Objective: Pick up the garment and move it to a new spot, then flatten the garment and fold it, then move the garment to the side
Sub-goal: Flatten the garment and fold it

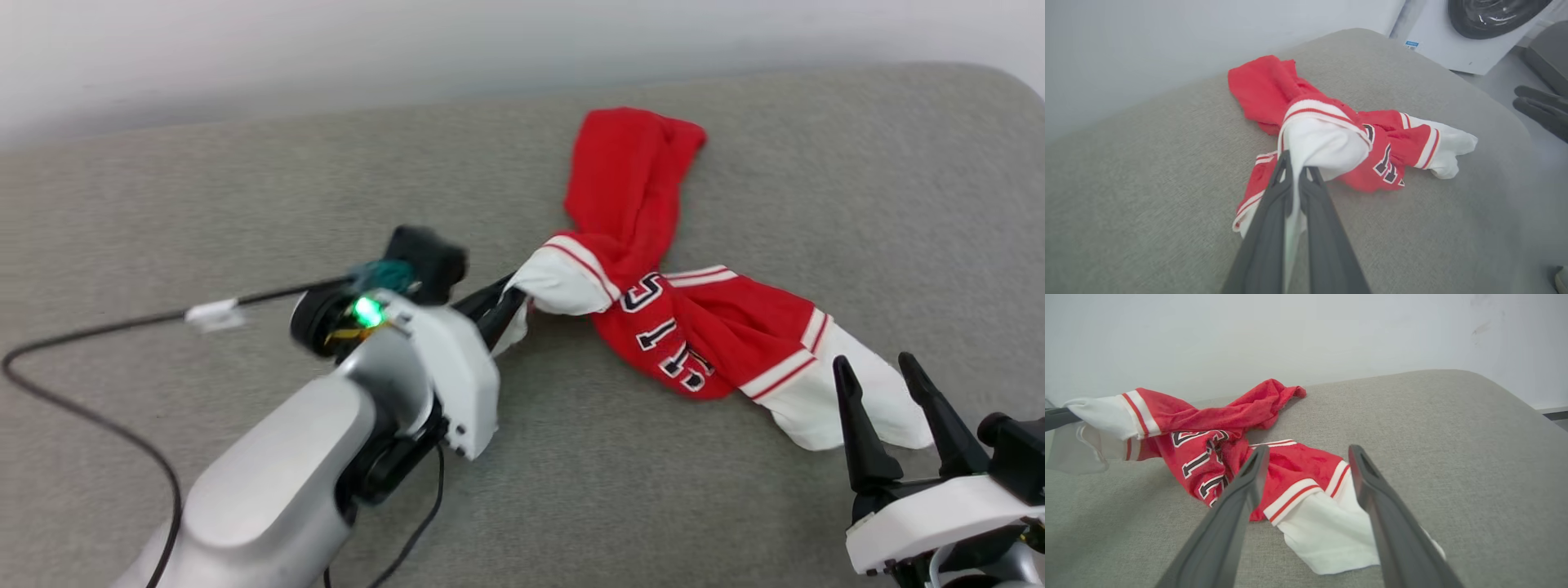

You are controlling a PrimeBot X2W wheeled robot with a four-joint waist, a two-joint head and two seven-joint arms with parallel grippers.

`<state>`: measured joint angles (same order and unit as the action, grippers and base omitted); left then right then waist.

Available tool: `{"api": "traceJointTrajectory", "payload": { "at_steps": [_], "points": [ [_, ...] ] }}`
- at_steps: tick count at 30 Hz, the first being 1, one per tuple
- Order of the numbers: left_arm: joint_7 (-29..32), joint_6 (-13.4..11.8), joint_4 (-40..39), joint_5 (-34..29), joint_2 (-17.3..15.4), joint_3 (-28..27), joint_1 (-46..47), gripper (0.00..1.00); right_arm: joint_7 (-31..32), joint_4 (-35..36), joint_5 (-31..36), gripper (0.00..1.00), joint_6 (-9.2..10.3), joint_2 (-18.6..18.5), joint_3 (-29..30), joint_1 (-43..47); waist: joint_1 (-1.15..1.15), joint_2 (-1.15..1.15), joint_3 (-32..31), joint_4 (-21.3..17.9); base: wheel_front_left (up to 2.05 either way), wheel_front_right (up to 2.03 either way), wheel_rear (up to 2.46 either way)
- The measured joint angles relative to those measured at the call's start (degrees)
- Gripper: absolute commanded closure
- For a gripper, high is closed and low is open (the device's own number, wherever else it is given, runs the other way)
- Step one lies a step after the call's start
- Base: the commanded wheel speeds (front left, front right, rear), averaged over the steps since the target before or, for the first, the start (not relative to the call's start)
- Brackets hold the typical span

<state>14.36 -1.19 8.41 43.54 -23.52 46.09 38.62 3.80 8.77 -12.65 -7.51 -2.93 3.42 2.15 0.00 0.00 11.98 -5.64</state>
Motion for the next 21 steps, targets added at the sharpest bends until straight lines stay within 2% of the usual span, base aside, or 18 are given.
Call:
{"api": "traceJointTrajectory", "payload": {
  "at_steps": [7,13,17,21],
  "points": [
    [-5.6,-7.3,-6.3,6.9,-3.1,-6.2,-15.0,1.00,2.2,1.0,0.1,0.00,0.00,0.0,0.8,1.6,0.00,0.00,-2.6,5.7,0.00,0.00,0.00],
    [-10.0,-12.5,-7.1,14.0,-4.5,-11.6,-29.3,1.00,3.2,2.0,0.5,0.00,0.00,0.0,1.0,2.0,0.00,0.00,-3.9,8.9,0.00,0.00,0.00],
    [-11.7,-14.4,-5.9,17.1,-4.8,-14.1,-35.7,1.00,3.6,2.6,0.5,0.00,0.00,0.0,1.5,2.6,0.00,0.00,-4.3,9.8,0.00,0.00,0.00],
    [-12.0,-14.4,-4.0,17.7,-5.6,-14.8,-36.8,1.00,3.9,3.1,0.5,0.00,0.00,0.0,1.9,2.6,0.00,0.00,-4.2,10.1,0.00,0.00,0.00]
  ]
}}
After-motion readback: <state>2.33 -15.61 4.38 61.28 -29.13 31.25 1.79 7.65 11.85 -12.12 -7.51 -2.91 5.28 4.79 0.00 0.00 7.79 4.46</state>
